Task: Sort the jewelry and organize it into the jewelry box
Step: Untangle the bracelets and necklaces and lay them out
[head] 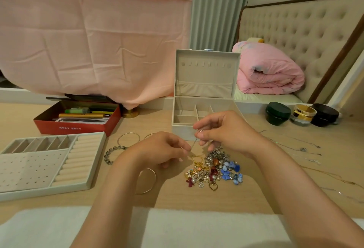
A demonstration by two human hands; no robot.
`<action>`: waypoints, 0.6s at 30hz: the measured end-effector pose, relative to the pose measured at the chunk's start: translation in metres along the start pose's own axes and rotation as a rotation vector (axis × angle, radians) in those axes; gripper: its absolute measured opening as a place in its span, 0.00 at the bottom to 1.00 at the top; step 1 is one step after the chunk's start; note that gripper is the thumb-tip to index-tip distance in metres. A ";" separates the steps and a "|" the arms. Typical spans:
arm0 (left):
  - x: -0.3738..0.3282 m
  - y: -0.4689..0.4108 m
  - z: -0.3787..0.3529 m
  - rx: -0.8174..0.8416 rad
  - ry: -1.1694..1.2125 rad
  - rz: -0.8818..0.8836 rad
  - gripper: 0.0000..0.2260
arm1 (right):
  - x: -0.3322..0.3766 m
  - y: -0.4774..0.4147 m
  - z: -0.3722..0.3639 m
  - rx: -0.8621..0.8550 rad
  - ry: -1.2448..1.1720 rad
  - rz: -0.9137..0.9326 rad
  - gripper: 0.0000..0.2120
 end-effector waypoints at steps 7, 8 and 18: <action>-0.027 0.004 -0.008 -0.234 -0.188 -0.183 0.18 | 0.014 0.010 0.001 -0.039 0.040 0.083 0.09; -0.033 0.006 -0.015 -0.222 -0.102 -0.239 0.21 | 0.015 0.013 0.003 -0.044 0.028 0.091 0.09; -0.074 0.002 -0.053 -0.083 0.070 -0.245 0.08 | 0.006 0.066 0.083 -0.211 0.278 -0.012 0.08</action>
Point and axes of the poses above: each hand's wrist, its own y-axis away from the middle knuckle, its own z-axis out of the back of the hand, x = y × z, the point moved 3 cm from there along -y, towards the middle knuckle
